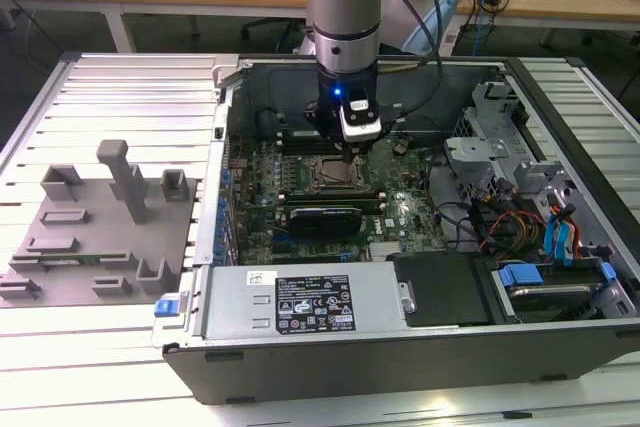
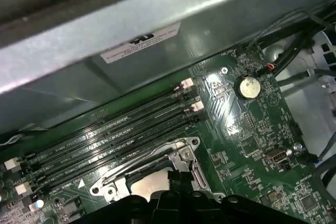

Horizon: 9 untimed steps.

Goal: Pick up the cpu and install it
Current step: 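Install the first cpu locking lever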

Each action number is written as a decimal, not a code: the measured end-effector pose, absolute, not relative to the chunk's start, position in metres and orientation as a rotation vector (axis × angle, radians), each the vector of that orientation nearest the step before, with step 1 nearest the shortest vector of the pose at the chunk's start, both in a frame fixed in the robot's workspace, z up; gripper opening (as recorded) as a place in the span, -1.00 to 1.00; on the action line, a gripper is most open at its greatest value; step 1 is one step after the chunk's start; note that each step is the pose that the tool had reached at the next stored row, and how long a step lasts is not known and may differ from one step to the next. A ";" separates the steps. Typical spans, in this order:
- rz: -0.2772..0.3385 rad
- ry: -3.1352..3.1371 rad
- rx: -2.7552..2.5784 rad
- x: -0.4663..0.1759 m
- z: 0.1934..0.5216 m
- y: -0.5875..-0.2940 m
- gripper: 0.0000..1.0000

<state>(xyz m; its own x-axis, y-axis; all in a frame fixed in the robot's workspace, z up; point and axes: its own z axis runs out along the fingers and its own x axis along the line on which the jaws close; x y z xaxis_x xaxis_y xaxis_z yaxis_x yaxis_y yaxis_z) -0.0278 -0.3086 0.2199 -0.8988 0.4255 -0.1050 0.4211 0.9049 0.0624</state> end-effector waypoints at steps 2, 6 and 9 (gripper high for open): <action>0.036 2.995 0.667 -0.027 0.219 -0.308 -0.79; 0.009 3.031 0.673 -0.026 0.219 -0.308 -0.79; -0.083 3.019 0.659 -0.026 0.219 -0.308 -0.79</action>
